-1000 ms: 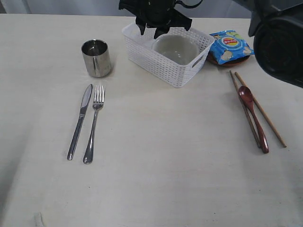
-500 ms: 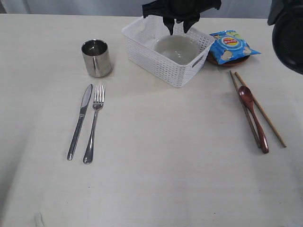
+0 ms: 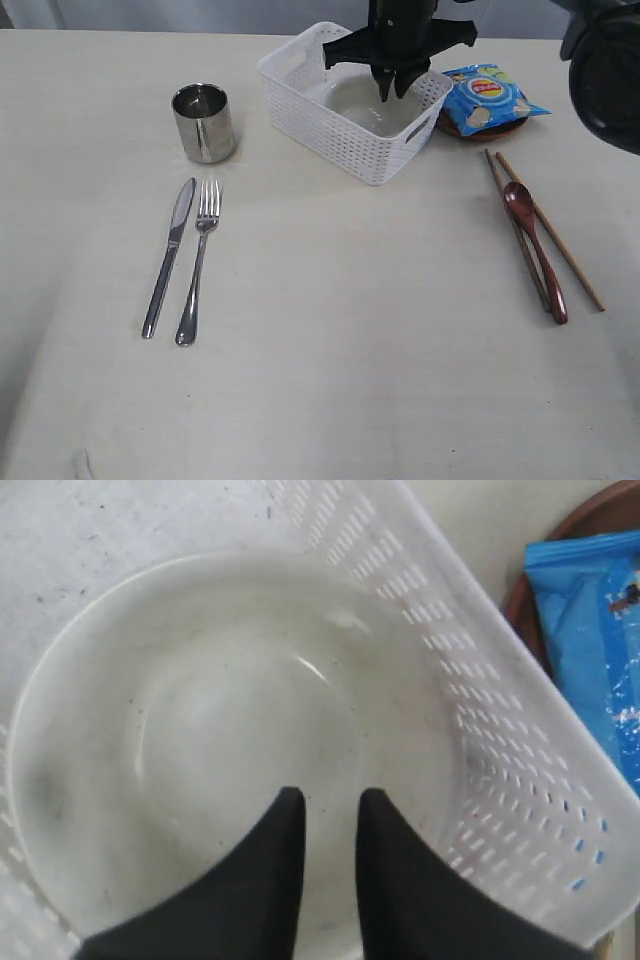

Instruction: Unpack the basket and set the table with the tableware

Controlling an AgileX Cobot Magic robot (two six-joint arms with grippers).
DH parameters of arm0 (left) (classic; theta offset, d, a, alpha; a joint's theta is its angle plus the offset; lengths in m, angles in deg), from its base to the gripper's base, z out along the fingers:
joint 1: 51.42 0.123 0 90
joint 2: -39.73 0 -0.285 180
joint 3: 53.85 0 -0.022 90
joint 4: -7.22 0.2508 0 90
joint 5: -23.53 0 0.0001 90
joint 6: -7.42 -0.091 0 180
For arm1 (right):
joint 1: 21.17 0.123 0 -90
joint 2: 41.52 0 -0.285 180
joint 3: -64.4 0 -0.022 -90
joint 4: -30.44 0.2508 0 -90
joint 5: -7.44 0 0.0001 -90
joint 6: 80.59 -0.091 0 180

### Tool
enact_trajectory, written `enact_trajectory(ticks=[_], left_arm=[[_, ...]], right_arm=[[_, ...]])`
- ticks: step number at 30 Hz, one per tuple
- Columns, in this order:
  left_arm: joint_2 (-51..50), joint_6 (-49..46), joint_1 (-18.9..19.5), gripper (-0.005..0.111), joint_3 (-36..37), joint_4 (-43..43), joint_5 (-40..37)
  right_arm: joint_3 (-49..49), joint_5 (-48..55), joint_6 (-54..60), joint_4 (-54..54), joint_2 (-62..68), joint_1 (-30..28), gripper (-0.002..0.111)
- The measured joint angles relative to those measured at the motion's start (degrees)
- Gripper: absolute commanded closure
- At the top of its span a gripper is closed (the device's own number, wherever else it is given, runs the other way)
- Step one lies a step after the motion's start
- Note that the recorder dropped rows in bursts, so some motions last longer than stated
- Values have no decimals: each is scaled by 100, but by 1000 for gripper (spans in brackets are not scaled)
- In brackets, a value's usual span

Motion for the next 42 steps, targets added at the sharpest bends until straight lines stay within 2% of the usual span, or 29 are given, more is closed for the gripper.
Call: enact_trajectory(ticks=[3, 13, 19, 32, 34, 39, 42], left_arm=[[0, 0, 0, 107, 0, 0, 0], [0, 0, 0, 107, 0, 0, 0], [0, 0, 0, 107, 0, 0, 0], [0, 0, 0, 107, 0, 0, 0], [0, 0, 0, 107, 0, 0, 0], [0, 0, 0, 107, 0, 0, 0], [0, 0, 0, 107, 0, 0, 0]], right_arm=[[-209, 0, 310, 242, -112, -118, 109], [-1424, -50, 783, 292, -487, -154, 109], [-2075, -50, 685, -324, -968, -154, 109], [-2305, -8, 553, -262, -1512, -216, 108], [-2305, -8, 502, -262, -1470, -261, 101], [-2294, -105, 465, 32, -1360, -573, 67], [-2294, -261, 525, 507, -1351, -831, 64]])
